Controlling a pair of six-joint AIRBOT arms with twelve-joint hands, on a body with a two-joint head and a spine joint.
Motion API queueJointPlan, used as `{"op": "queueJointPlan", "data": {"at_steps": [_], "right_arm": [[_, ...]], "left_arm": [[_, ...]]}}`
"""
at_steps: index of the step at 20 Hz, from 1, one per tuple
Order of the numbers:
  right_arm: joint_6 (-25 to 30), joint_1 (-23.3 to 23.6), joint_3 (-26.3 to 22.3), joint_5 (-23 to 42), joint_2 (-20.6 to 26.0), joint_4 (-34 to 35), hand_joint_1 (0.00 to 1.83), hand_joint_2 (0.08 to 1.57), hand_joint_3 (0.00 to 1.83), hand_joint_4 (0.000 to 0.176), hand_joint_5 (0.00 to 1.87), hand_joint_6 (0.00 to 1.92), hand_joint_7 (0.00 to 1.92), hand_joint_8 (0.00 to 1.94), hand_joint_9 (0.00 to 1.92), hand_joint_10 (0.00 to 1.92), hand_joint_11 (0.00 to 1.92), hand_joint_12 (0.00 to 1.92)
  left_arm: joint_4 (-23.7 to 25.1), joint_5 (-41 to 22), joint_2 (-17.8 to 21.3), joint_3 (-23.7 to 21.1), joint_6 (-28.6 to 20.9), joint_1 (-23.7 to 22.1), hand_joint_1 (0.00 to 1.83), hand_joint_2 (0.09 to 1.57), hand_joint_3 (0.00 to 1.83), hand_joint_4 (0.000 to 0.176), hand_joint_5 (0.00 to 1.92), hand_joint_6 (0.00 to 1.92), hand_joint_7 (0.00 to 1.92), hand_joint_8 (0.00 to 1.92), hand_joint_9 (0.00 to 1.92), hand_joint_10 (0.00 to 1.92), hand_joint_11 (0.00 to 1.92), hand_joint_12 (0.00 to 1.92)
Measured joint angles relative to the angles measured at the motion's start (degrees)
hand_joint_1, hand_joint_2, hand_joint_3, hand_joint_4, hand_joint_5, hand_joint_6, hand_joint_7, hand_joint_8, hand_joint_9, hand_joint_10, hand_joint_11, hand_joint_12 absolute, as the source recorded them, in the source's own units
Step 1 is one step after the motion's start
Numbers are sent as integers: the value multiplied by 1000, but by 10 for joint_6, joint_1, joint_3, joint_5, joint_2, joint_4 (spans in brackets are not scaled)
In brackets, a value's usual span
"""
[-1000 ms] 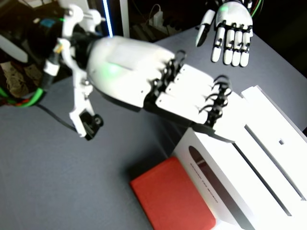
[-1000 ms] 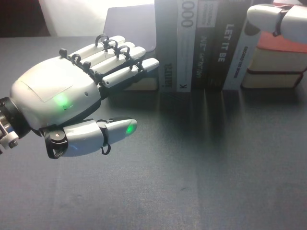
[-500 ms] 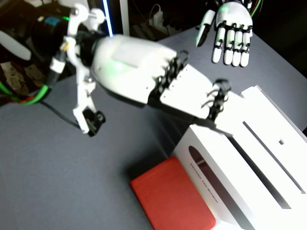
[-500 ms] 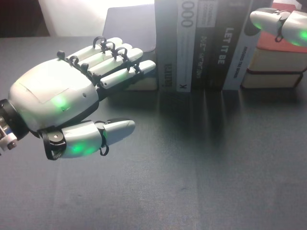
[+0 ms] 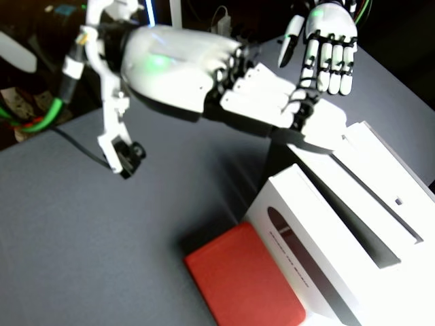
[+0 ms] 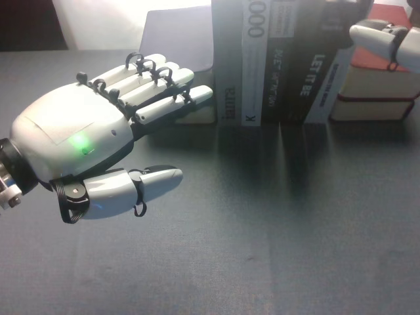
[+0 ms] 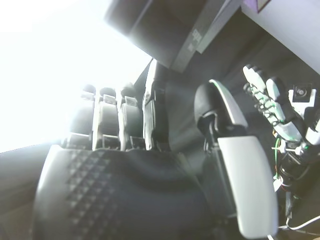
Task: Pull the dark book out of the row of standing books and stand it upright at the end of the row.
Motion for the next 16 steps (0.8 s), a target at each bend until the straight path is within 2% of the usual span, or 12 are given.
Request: {"op": "queueJointPlan", "data": {"at_steps": [1,2,3,4,5,8,9,10,11,12,14,16], "right_arm": [[19,-5,0,4,3,-15,323,1367,2,0,500,868,92,2,0,0,0,0],[50,-13,-1,12,6,-33,291,1366,1,0,449,885,76,1,0,0,0,0],[66,-20,-4,19,7,-44,280,1367,2,0,442,886,73,1,0,0,0,0],[75,-26,-10,23,10,-49,236,1357,0,0,447,892,88,7,0,0,0,0],[84,-34,-16,28,14,-63,226,1354,0,0,448,893,91,8,0,0,0,0],[109,-51,-36,33,33,-96,99,1361,1,0,396,1049,104,7,0,0,0,0],[119,-57,-42,33,41,-108,79,1357,0,0,415,1016,116,9,0,0,0,0],[146,-64,-43,34,47,-124,15,1346,0,0,417,1007,117,8,0,0,0,0],[169,-71,-43,37,51,-138,2,1330,0,0,424,1009,121,9,0,0,0,0],[200,-84,-49,35,59,-158,0,1315,0,0,431,1010,121,9,0,0,0,0],[224,-92,-53,30,68,-181,0,1309,0,0,514,983,177,26,0,0,0,0],[266,-99,-57,38,81,-213,0,1306,0,0,526,982,190,29,0,0,0,0]], "left_arm": [[0,1,0,0,0,0,90,1386,0,59,56,9,0,0,0,0,0,0],[-1,0,0,0,0,0,183,1378,0,49,82,16,0,0,0,0,0,0],[-1,-2,0,0,0,0,195,1377,0,47,87,17,0,0,0,0,0,0],[-2,-4,0,0,0,2,171,1390,0,33,89,15,0,0,0,0,0,0],[-2,-3,0,0,0,4,165,1393,1,30,90,15,0,0,0,0,0,0],[-3,-5,0,0,0,5,207,1381,0,76,10,0,0,0,0,0,0,0],[-4,-5,0,0,0,5,167,1387,1,76,1,0,0,0,0,0,0,0],[-4,-5,0,0,0,7,145,1386,1,85,0,0,0,0,0,0,0,0],[-5,-5,0,-1,0,8,141,1387,1,71,10,4,0,0,0,0,0,0],[-7,-5,0,-1,0,10,131,1388,2,69,10,4,0,0,0,0,0,0],[-9,-7,0,-1,0,12,159,1386,0,62,21,7,0,0,0,0,0,0],[-11,-7,0,0,0,12,131,1389,1,71,0,0,0,0,0,0,0,0]]}}
